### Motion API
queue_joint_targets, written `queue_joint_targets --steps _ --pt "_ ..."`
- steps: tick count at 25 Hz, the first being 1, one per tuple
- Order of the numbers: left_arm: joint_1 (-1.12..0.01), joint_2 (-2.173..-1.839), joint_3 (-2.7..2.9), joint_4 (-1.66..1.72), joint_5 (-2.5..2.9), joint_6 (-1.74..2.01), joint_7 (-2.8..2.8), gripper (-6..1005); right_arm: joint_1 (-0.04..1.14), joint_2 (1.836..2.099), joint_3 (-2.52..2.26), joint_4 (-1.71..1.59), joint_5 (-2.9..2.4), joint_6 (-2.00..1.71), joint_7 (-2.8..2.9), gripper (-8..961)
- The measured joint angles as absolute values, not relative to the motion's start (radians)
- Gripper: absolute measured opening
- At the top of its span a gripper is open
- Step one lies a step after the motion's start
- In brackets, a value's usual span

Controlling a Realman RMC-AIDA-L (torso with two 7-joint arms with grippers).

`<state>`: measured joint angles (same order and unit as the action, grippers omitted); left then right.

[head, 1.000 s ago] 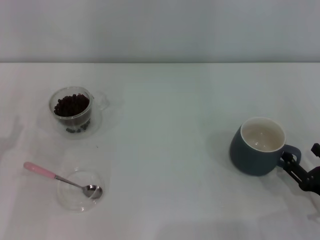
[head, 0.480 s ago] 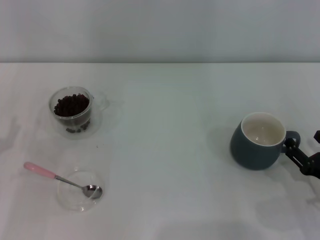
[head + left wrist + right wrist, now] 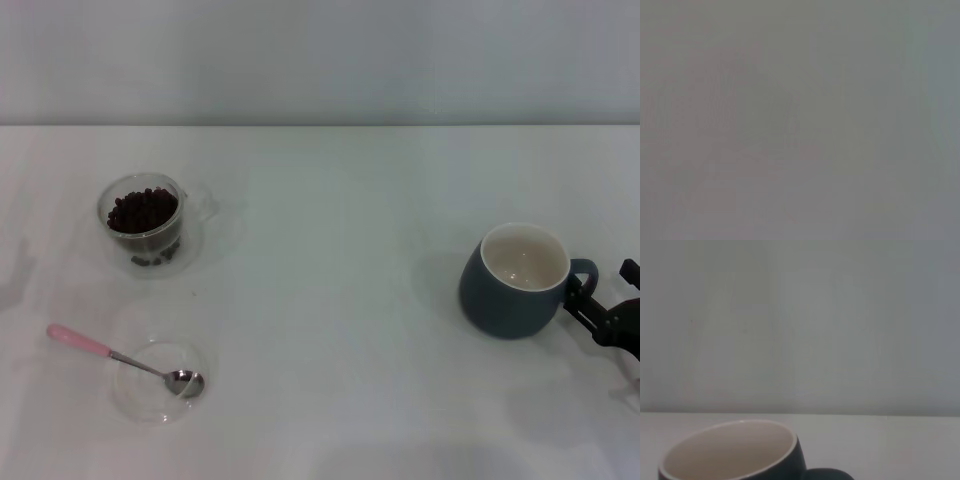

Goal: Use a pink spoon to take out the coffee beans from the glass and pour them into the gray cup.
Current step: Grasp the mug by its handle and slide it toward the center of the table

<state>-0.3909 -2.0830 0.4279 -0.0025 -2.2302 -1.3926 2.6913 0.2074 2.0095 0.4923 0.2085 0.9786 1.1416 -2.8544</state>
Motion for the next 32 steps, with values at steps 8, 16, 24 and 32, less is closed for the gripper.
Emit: queue_joint_targets --steps 8,16,24,32 --pt "-0.382 -2.083 0.428 -0.005 -2.23 -1.405 2.69 892 0.225 2.011 0.524 0.212 0.979 1.107 -2.847 848" --pt "-0.367 -2.082 0.428 -0.003 -2.23 -1.405 2.689 892 0.231 2.009 0.531 0.219 0.973 1.106 -2.837 700" --pt "-0.364 -2.08 0.428 0.0 -2.23 -1.405 2.692 891 0.236 2.009 0.521 0.219 0.967 1.106 -2.832 352" --pt "-0.364 -2.078 0.428 0.004 -2.23 -1.403 2.694 891 0.236 2.009 0.495 0.222 0.963 1.131 -2.832 138"
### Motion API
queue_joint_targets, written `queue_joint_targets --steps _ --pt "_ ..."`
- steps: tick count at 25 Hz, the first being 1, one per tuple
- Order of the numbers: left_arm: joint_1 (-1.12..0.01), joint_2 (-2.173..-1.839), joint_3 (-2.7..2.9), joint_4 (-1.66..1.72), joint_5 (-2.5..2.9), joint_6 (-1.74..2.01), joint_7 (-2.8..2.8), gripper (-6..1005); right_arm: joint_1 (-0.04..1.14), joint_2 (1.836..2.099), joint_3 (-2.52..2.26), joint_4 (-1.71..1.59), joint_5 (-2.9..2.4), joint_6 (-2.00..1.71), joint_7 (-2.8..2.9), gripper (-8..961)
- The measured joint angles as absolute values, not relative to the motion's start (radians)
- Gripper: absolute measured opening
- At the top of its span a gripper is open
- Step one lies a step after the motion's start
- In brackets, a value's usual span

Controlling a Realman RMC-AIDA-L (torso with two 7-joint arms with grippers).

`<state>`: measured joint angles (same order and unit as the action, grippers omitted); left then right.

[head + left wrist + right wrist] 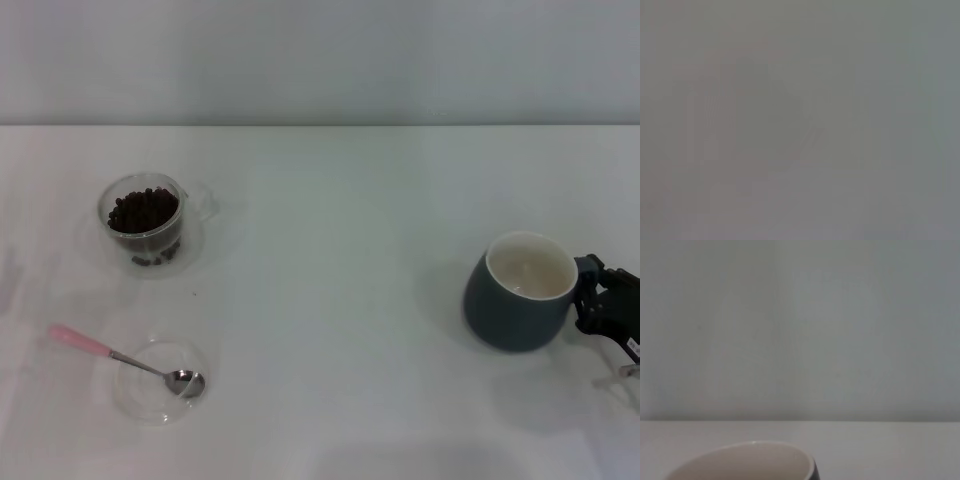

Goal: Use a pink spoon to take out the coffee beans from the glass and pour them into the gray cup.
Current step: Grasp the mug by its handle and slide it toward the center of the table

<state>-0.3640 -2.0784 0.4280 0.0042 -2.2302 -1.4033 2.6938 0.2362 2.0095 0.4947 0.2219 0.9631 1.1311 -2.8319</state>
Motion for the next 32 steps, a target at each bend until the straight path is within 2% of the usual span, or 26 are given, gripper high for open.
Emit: queue_joint_targets --steps 32 --pt "-0.373 -2.079 0.428 0.005 -2.229 -1.405 2.695 891 0.343 2.018 0.383 0.325 0.772 1.042 -2.895 133"
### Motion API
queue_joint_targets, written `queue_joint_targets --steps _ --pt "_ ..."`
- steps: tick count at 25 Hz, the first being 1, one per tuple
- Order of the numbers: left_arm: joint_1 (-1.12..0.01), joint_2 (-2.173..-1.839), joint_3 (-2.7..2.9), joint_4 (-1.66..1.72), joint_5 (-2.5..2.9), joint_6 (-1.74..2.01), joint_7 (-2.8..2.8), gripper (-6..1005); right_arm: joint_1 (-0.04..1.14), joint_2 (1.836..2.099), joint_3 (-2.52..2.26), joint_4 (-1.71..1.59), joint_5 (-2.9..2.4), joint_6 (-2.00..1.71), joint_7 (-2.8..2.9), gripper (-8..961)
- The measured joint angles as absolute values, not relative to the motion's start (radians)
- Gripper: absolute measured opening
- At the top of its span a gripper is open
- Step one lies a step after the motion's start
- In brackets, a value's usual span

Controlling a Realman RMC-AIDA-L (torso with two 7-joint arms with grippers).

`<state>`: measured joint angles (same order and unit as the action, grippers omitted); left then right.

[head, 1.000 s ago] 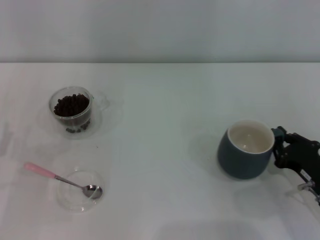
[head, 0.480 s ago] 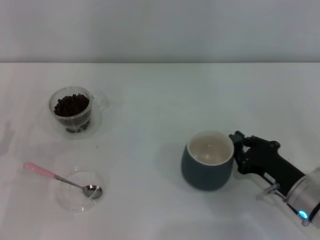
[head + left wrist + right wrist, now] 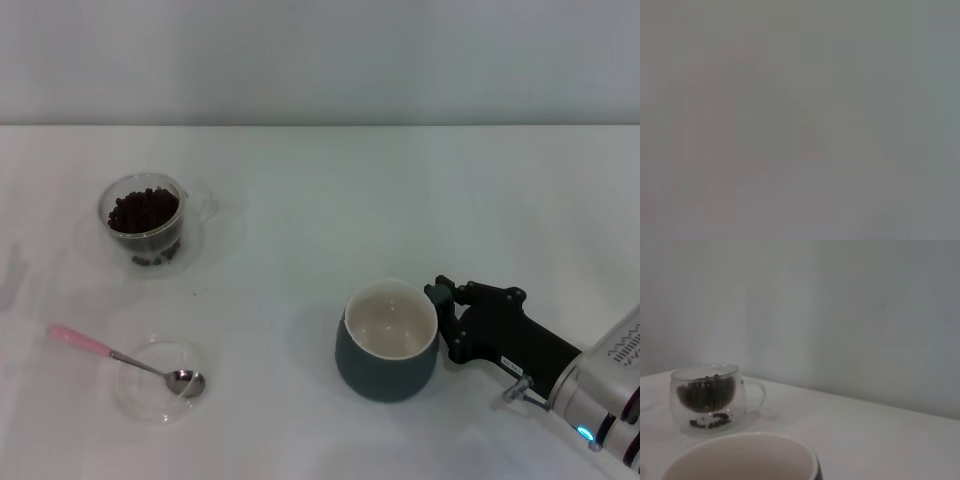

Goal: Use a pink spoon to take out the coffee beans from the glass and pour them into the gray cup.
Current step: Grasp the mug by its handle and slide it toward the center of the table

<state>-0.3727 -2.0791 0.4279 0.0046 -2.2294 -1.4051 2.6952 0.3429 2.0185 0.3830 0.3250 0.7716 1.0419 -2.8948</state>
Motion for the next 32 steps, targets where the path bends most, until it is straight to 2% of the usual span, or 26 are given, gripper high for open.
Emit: queue_joint_targets --steps 3,8,14,19,30,32 --pt "-0.371 -2.08 0.428 0.003 -2.228 -1.405 2.694 892 0.341 2.015 0.379 0.317 0.771 1.042 -2.899 133" --pt "-0.373 -2.081 0.432 -0.001 -2.225 -1.405 2.692 892 0.336 2.013 0.365 0.301 0.766 1.061 -2.897 243" --pt "-0.368 -2.082 0.431 -0.003 -2.225 -1.405 2.693 891 0.324 2.01 0.367 0.297 0.76 1.089 -2.877 454" --pt "-0.368 -2.083 0.43 -0.003 -2.226 -1.405 2.692 892 0.316 2.007 0.354 0.259 0.745 1.123 -2.815 698" --pt "-0.37 -2.083 0.429 -0.017 -2.225 -1.405 2.691 891 0.292 2.005 0.335 0.139 0.679 1.232 -2.685 877" --pt "-0.368 -2.083 0.429 -0.017 -2.225 -1.405 2.691 891 0.281 2.005 0.33 0.116 0.678 1.266 -2.667 877"
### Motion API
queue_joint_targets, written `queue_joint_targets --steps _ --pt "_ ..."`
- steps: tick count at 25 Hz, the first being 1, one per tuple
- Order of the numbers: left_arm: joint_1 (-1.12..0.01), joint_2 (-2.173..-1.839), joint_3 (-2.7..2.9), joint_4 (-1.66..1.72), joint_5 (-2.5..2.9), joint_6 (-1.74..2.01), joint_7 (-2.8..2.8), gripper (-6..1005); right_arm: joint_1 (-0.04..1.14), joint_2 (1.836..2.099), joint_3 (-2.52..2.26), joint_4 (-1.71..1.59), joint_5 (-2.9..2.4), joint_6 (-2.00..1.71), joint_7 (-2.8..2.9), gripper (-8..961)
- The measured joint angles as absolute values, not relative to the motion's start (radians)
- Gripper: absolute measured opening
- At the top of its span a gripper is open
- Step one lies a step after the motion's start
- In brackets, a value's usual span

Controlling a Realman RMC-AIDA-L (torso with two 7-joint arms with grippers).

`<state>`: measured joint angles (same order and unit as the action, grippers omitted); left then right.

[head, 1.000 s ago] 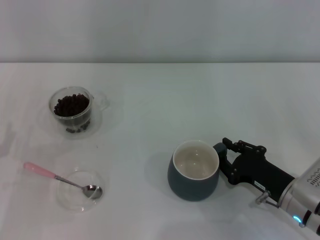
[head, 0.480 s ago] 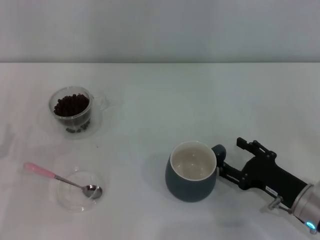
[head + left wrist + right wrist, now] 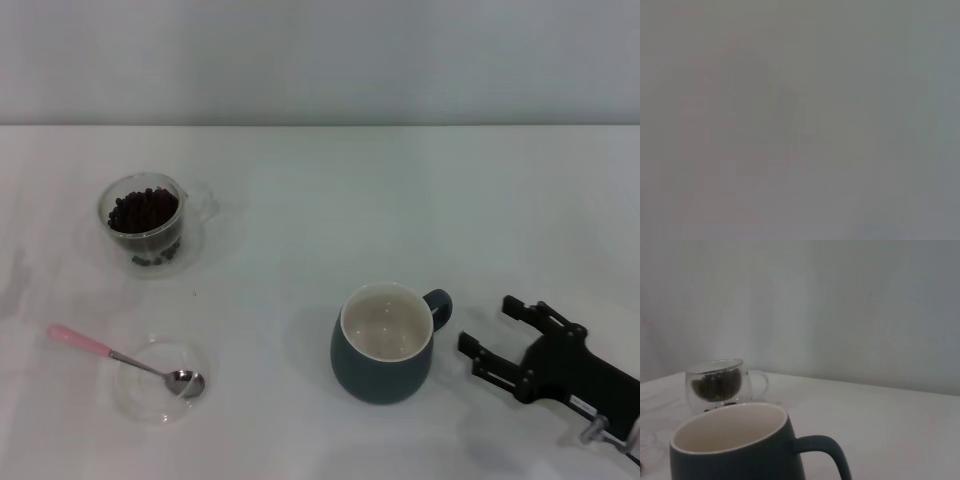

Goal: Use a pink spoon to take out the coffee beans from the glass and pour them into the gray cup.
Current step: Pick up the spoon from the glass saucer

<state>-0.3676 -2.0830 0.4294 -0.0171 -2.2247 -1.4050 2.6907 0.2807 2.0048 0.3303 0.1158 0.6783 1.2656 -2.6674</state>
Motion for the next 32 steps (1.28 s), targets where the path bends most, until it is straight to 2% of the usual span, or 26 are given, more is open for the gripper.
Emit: queue_joint_targets --steps 14,23,32 --pt "-0.321 -2.082 0.436 -0.055 -2.221 -1.434 2.652 892 0.237 2.004 0.391 -0.071 0.824 1.4 -2.561 877" --pt "-0.202 -2.069 0.439 0.044 -2.072 -1.372 1.913 892 0.305 2.006 0.413 -0.045 1.066 1.388 -2.632 877" --pt "-0.224 -2.022 0.439 0.141 -1.678 -1.318 1.545 891 0.409 2.005 0.414 -0.061 1.081 1.294 -2.637 877"
